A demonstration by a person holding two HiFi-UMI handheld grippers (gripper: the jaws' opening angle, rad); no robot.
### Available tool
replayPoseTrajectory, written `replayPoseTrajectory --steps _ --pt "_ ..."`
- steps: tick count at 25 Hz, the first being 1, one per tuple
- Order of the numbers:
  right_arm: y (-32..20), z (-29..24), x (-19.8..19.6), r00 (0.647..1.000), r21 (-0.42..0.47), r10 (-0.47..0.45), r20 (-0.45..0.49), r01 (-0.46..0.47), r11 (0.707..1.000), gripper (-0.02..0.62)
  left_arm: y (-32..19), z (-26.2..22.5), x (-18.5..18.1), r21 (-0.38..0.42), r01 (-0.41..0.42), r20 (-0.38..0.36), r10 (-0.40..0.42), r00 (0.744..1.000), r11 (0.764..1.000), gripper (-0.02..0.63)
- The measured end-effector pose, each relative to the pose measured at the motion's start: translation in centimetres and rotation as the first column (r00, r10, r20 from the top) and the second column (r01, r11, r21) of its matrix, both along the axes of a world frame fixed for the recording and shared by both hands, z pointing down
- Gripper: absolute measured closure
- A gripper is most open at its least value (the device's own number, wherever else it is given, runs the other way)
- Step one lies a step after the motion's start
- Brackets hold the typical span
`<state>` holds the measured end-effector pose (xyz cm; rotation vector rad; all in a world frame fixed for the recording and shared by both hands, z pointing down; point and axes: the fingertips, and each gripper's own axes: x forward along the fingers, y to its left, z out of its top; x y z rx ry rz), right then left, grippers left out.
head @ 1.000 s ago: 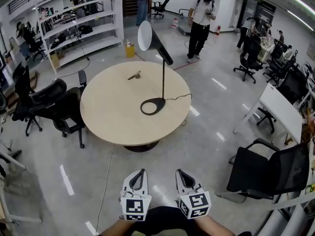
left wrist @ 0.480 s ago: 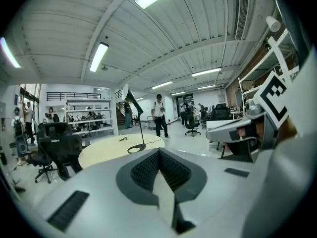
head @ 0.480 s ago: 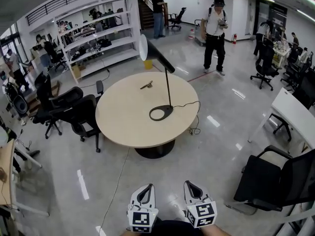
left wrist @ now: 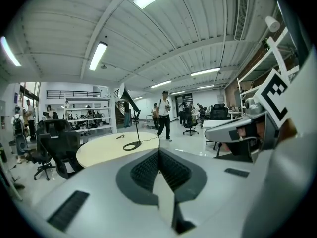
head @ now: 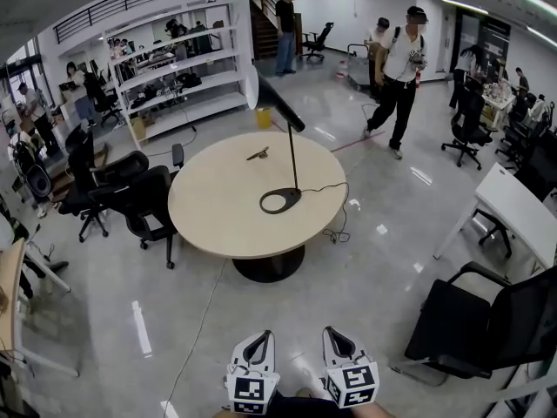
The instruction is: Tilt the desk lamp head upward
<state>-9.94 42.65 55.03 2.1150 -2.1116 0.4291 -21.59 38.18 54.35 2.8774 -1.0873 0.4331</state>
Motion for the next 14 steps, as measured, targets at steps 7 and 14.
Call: replayPoseTrajectory --steps 7,14 --pt "1.2 0.5 -0.3 1.0 0.003 -0.015 -0.002 0.015 1.0 0.58 1.4 0.6 0.0 -0.001 0.01 -0.002 -0.01 1.0 1.0 0.56" --pt "2.2 0.4 0.7 1.0 0.004 -0.009 -0.007 0.009 1.0 0.58 2.4 0.5 0.6 0.003 0.014 -0.002 -0.014 1.0 1.0 0.56"
